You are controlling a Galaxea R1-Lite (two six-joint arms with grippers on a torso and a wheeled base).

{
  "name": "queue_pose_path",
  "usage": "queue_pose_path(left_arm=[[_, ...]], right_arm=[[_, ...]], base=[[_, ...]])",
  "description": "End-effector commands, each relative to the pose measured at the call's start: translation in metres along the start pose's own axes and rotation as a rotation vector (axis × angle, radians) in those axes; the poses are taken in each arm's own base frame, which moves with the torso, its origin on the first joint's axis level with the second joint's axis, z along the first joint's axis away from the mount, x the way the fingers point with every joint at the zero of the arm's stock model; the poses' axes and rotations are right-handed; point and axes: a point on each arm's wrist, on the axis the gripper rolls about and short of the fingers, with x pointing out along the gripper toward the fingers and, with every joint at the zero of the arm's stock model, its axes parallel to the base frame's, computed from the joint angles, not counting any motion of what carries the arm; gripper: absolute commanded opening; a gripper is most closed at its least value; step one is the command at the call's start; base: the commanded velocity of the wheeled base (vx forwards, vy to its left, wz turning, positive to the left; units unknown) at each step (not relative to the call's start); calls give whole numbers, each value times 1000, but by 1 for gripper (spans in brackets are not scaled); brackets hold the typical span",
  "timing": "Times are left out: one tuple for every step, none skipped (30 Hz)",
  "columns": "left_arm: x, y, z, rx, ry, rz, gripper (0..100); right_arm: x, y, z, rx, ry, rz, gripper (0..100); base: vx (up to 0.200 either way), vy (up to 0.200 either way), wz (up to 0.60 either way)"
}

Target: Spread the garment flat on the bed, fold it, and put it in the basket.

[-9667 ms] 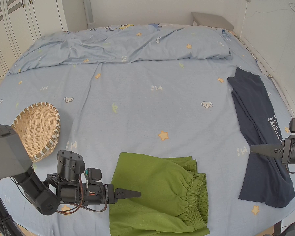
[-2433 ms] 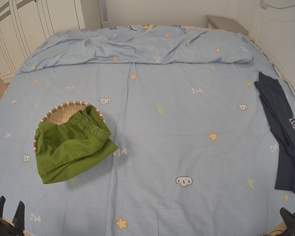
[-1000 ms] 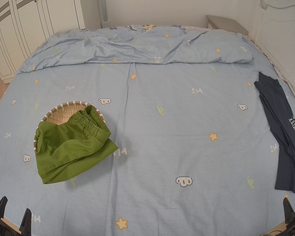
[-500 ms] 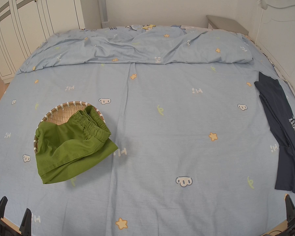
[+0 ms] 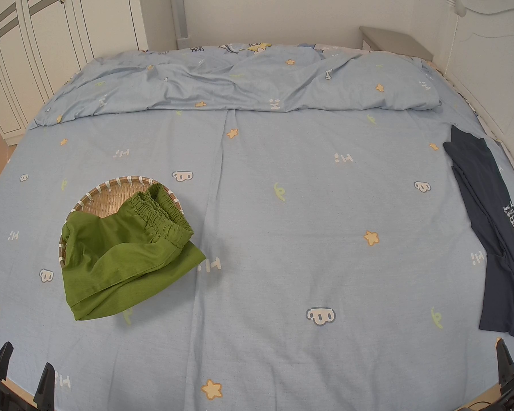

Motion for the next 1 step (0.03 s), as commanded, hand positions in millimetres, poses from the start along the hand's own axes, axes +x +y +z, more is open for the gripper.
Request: queue_pose_path(left_arm=[[1,0,-5,0,14,1,100]], right_arm=[[0,0,-4,0,0,2,100]], base=[[0,0,0]])
